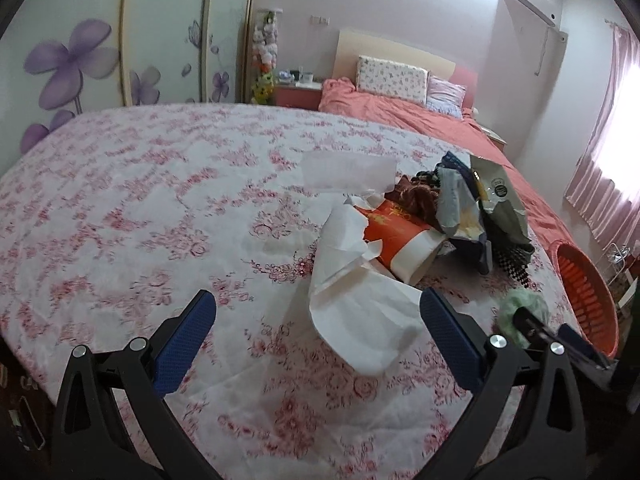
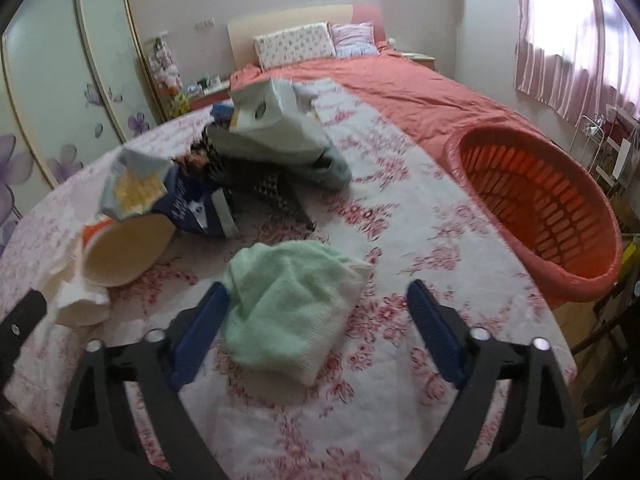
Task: Collect trash
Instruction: 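Grasp the white tissue with the left tool while the right tool grasps the mint-green cloth, then carry the tissue and green cloth with both tools over the orange basket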
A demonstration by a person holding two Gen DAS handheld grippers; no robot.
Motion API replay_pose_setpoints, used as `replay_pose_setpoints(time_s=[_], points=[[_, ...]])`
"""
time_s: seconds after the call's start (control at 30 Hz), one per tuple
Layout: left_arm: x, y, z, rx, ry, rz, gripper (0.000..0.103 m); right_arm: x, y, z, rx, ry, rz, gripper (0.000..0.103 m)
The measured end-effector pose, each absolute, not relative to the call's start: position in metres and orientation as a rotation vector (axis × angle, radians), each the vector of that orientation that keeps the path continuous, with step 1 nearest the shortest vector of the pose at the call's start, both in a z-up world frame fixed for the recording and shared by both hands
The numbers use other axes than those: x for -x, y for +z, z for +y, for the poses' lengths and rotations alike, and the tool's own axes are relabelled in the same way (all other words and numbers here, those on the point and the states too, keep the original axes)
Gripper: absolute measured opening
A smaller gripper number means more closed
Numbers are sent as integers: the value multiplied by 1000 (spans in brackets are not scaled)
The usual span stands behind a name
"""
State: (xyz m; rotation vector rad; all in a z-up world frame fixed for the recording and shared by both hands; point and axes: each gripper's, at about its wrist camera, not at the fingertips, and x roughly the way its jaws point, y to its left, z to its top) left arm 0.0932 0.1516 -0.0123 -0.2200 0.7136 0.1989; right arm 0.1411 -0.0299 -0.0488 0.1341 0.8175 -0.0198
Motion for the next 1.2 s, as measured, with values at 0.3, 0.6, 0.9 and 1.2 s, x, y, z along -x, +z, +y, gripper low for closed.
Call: replay_pose_setpoints(time_s=[0.3,0.6,0.9,1.2], points=[[-112,-23,159,287,150,752,101,-131,-49,-29,-81,22,804,11],[-121,-39,157,329,99,820,89,-125,-46,-38,-77,21,799,8],[-113,-34,158,315,48,796,55,-121,-42,-41,-80,22,789,8],[-111,-30,163,286,32,764,40,-115,-35,-47,-80,13,765,7]])
